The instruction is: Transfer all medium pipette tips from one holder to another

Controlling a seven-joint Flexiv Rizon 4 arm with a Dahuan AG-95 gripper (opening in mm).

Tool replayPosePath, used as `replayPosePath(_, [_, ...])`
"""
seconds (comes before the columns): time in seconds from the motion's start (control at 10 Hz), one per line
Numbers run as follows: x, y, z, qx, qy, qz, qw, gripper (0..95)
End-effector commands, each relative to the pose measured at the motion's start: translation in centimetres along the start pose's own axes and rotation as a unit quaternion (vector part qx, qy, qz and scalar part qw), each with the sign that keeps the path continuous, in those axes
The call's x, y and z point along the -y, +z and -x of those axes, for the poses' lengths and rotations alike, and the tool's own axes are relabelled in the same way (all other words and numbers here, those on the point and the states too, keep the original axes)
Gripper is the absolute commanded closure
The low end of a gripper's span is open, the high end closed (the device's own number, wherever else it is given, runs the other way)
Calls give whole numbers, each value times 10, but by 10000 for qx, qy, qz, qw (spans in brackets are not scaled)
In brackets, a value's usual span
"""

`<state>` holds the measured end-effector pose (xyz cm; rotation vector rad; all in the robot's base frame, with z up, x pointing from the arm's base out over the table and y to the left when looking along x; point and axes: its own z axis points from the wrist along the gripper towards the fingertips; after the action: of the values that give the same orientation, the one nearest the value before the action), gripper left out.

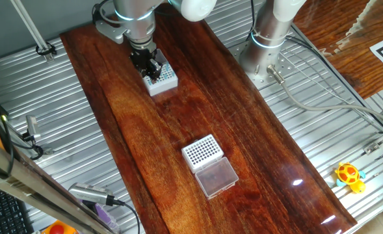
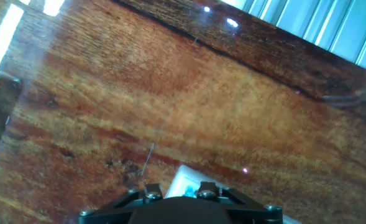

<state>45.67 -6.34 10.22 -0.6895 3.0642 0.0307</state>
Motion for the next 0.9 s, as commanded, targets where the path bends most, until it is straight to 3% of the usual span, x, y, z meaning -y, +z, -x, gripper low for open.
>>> replayPosePath(0.1, [1, 8, -5, 8, 17, -3, 10000, 570])
replayPosePath(0.2, [1, 10, -7, 7, 31, -4, 10000, 760])
replayPosePath(0.9, [6, 25, -8, 17, 87, -19, 10000, 760])
